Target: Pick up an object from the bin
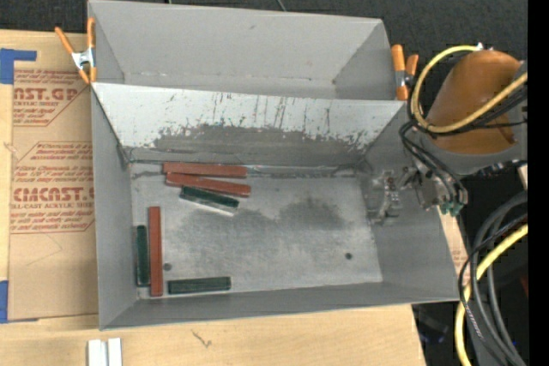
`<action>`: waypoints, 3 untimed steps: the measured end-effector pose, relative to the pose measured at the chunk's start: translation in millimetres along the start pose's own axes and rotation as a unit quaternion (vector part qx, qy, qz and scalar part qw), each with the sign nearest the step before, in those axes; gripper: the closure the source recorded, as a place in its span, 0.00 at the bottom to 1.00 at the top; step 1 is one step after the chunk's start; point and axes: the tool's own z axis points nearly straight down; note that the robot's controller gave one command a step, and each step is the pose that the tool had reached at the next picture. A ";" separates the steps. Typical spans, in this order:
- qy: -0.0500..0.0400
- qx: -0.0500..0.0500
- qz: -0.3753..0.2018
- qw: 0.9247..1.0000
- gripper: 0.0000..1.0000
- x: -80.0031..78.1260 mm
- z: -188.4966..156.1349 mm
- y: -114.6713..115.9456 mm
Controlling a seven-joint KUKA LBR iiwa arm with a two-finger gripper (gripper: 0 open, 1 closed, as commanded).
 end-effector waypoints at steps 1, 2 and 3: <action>0.000 0.000 0.000 1.000 1.00 0.0 0.0 0.0; 0.000 0.000 0.072 0.997 1.00 -0.8 -4.1 3.1; -0.001 0.000 0.183 0.983 1.00 -0.8 -4.7 8.4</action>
Offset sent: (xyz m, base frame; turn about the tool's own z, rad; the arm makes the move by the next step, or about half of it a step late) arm 0.0069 0.0244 0.0223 0.6693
